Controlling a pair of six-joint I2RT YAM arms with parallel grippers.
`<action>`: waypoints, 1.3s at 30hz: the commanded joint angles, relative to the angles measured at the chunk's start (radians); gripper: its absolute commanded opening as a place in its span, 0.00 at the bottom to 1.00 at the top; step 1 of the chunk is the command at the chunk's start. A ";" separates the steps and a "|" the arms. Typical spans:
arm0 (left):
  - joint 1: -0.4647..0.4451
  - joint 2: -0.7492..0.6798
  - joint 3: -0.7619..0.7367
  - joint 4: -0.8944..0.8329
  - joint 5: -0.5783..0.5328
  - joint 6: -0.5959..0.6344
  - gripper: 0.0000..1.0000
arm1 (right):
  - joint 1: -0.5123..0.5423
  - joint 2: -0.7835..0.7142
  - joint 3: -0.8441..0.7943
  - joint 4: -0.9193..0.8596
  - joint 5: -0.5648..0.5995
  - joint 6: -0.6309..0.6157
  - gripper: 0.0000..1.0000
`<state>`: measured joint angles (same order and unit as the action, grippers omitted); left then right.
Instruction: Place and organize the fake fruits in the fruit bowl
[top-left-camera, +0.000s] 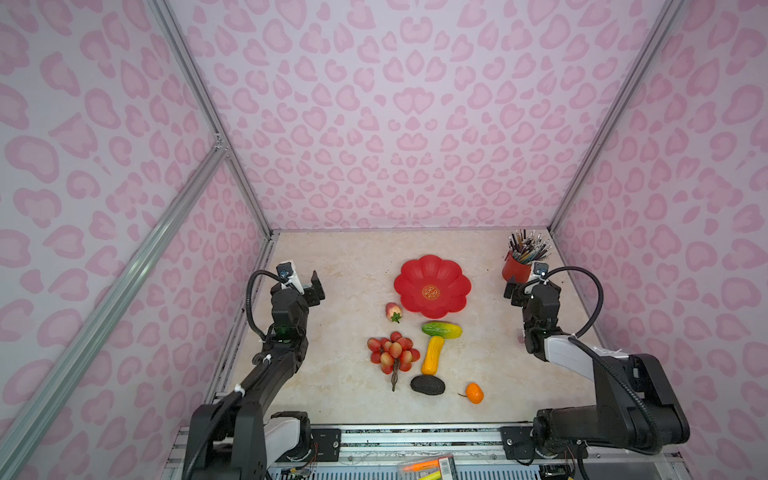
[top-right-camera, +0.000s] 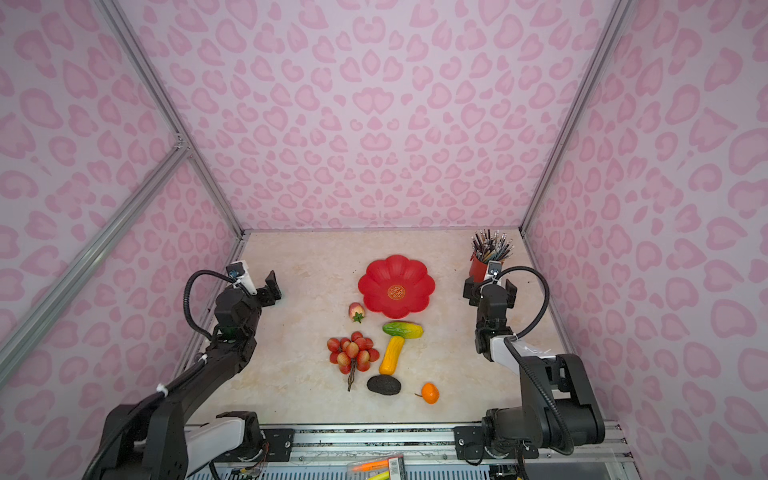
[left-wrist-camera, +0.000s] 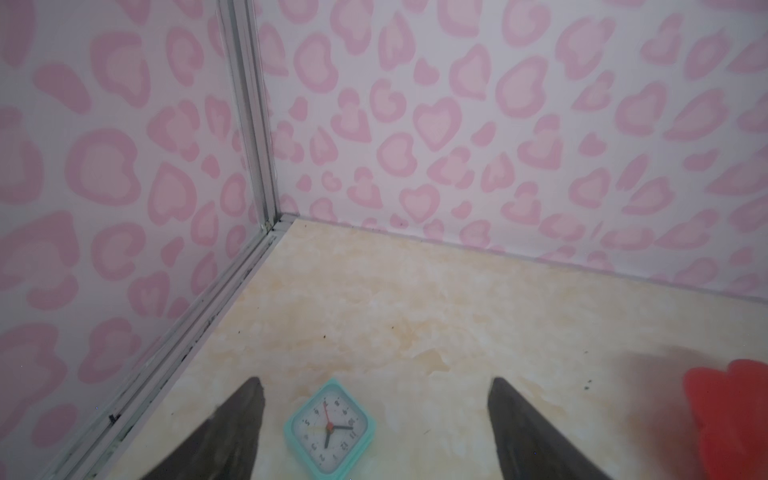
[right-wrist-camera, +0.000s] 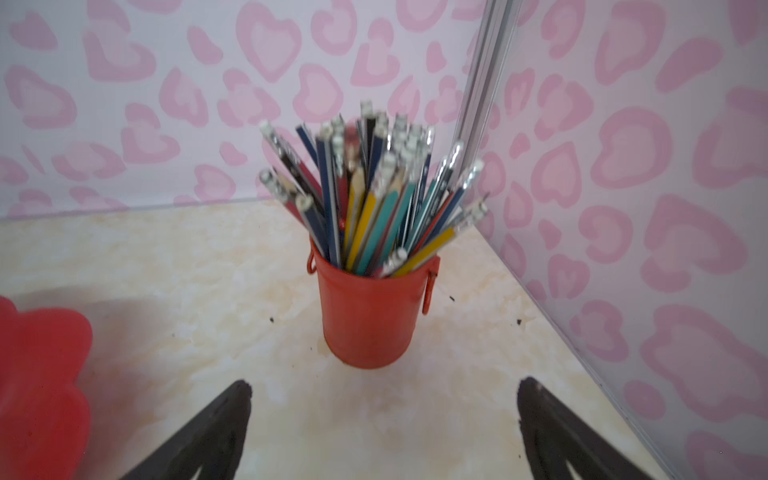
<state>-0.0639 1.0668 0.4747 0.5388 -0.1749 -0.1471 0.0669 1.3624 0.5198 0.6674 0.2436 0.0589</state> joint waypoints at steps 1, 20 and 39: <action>-0.090 -0.176 0.024 -0.394 -0.043 -0.102 0.85 | 0.003 -0.028 0.095 -0.348 0.096 0.279 0.99; -0.542 -0.469 0.003 -1.022 0.197 -0.549 0.63 | 0.047 -0.153 0.230 -0.798 -0.284 0.325 1.00; -0.998 -0.092 -0.027 -0.764 0.065 -0.677 0.55 | 0.047 -0.201 0.223 -0.840 -0.282 0.335 1.00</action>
<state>-1.0584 0.9352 0.4351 -0.2859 -0.0814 -0.8001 0.1123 1.1717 0.7536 -0.1673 -0.0414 0.3859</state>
